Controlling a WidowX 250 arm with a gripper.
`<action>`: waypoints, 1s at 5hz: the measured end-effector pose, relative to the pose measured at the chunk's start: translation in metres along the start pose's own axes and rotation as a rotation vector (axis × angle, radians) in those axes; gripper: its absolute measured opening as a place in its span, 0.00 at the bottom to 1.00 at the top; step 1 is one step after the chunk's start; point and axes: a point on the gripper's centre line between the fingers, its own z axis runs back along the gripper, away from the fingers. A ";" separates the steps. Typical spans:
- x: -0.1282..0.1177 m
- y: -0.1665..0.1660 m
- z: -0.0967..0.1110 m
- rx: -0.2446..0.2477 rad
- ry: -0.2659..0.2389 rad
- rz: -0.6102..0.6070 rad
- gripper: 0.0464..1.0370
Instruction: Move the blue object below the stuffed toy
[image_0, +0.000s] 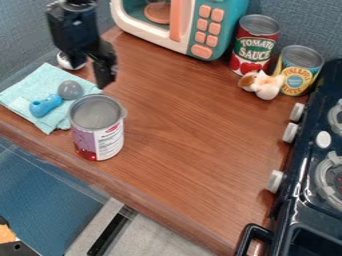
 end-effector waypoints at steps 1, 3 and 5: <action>0.012 -0.018 0.000 -0.001 0.002 0.057 0.96; 0.040 -0.021 -0.011 0.040 -0.076 0.103 0.96; 0.058 -0.022 -0.030 0.061 -0.252 0.098 0.96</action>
